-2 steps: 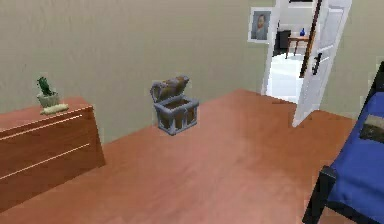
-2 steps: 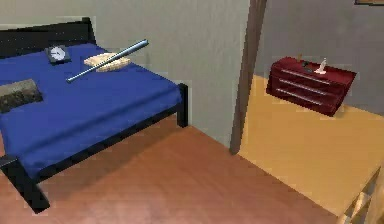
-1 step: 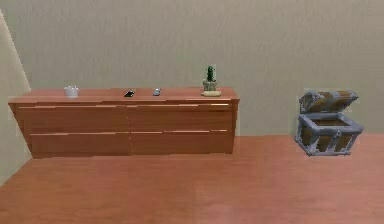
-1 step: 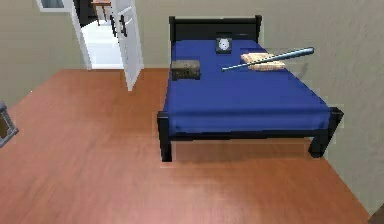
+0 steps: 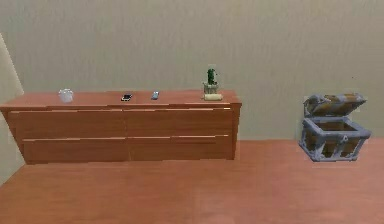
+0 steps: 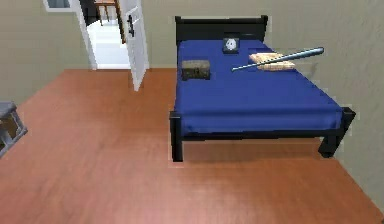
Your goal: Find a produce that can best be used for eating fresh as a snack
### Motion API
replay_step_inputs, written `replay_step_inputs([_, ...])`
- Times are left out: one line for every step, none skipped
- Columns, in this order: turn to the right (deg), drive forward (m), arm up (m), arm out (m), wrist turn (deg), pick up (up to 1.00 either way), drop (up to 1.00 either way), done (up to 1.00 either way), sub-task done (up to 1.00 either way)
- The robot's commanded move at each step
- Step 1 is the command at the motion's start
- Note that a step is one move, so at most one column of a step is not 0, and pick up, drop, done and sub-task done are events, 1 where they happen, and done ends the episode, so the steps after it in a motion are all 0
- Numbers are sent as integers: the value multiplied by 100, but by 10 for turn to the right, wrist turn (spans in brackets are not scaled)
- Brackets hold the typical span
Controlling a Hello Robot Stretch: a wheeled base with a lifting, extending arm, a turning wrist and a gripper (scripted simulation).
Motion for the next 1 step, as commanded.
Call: replay_step_inputs([450, 0, 0, 0, 0, 0, 0, 0, 0])
